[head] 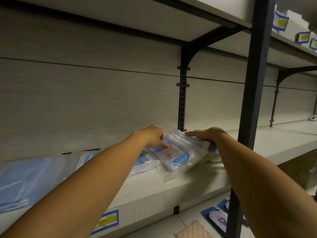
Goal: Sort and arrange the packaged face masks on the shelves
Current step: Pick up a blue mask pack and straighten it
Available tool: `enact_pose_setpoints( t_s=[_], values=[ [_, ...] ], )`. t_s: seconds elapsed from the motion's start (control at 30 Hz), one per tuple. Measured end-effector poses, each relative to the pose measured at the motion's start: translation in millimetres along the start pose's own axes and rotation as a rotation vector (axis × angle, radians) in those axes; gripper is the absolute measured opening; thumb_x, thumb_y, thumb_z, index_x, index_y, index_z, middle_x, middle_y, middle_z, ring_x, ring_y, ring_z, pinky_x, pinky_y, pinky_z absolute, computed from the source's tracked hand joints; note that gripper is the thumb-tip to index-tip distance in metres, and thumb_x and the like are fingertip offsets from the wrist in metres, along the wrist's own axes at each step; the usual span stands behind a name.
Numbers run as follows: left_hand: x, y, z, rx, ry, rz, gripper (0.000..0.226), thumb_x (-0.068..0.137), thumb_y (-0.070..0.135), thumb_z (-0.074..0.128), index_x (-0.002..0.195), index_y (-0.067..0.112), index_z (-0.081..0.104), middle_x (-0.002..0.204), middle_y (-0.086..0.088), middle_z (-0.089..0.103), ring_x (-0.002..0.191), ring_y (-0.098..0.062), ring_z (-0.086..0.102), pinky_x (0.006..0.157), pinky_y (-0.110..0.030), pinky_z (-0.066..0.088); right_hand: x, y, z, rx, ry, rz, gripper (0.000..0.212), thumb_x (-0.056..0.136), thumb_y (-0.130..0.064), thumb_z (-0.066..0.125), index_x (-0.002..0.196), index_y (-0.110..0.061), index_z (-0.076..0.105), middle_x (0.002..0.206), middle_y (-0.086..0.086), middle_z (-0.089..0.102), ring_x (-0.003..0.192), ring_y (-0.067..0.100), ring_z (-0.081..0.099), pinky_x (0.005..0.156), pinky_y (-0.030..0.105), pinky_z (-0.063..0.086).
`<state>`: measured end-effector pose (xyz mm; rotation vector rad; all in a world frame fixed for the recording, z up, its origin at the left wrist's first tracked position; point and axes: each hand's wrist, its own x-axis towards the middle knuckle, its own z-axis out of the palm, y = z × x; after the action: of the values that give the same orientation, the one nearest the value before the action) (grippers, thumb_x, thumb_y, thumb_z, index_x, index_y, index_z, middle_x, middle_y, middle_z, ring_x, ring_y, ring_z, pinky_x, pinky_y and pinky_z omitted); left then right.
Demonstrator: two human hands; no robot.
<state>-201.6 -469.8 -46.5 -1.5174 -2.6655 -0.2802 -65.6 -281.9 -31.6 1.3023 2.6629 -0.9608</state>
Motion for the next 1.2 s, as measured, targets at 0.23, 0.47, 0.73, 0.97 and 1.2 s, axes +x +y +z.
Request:
enact_pose_setpoints(
  t_s=[0.23,0.47,0.73,0.97,1.2],
  values=[
    [-3,2,-5,0.002,-0.028,-0.071,0.05,0.089,0.051,0.07,0.123,0.015,0.065,0.121,-0.005,0.066,0.108,-0.023,0.061,0.093,-0.035,0.051,3,-14,0,0.029,-0.042,0.012,0.1,0.075,-0.087,0.053,0.133,-0.006,0.057,0.127,0.009,0.065,0.103,0.023,0.064,0.084,0.032,0.044],
    [0,23,-2,-0.085,-0.044,-0.28,0.044,0.094,0.05,0.066,0.082,0.008,0.061,0.087,-0.01,0.068,0.073,-0.024,0.065,0.079,-0.039,0.057,7,-11,-12,0.029,-0.059,-0.111,0.094,0.077,-0.085,0.052,0.136,-0.012,0.052,0.125,0.009,0.059,0.107,0.026,0.057,0.09,0.032,0.039],
    [0,54,4,-0.184,-0.024,-0.487,0.046,0.098,0.049,0.059,0.102,0.003,0.065,0.104,-0.016,0.069,0.084,-0.031,0.065,0.08,-0.041,0.055,15,-15,-16,0.023,-0.213,-0.24,0.077,0.086,-0.063,0.068,0.139,-0.01,0.05,0.128,0.007,0.059,0.109,0.025,0.058,0.095,0.033,0.046],
    [-7,74,-6,-0.353,-0.124,-0.67,0.063,0.103,0.044,0.053,0.141,-0.005,0.044,0.143,-0.021,0.053,0.129,-0.038,0.054,0.109,-0.049,0.043,22,-19,-7,0.06,-0.221,-0.346,0.078,0.097,-0.051,0.059,0.154,-0.007,0.031,0.158,0.011,0.032,0.142,0.029,0.037,0.104,0.033,0.035],
    [-17,79,-4,-0.686,-0.021,-0.809,0.076,0.095,0.053,0.061,0.142,-0.005,0.044,0.143,-0.018,0.054,0.126,-0.032,0.055,0.099,-0.039,0.043,26,-9,-7,0.301,-0.264,-0.33,0.049,0.087,-0.04,0.072,0.123,-0.007,0.062,0.101,0.008,0.067,0.077,0.022,0.063,0.054,0.027,0.049]
  ],
)
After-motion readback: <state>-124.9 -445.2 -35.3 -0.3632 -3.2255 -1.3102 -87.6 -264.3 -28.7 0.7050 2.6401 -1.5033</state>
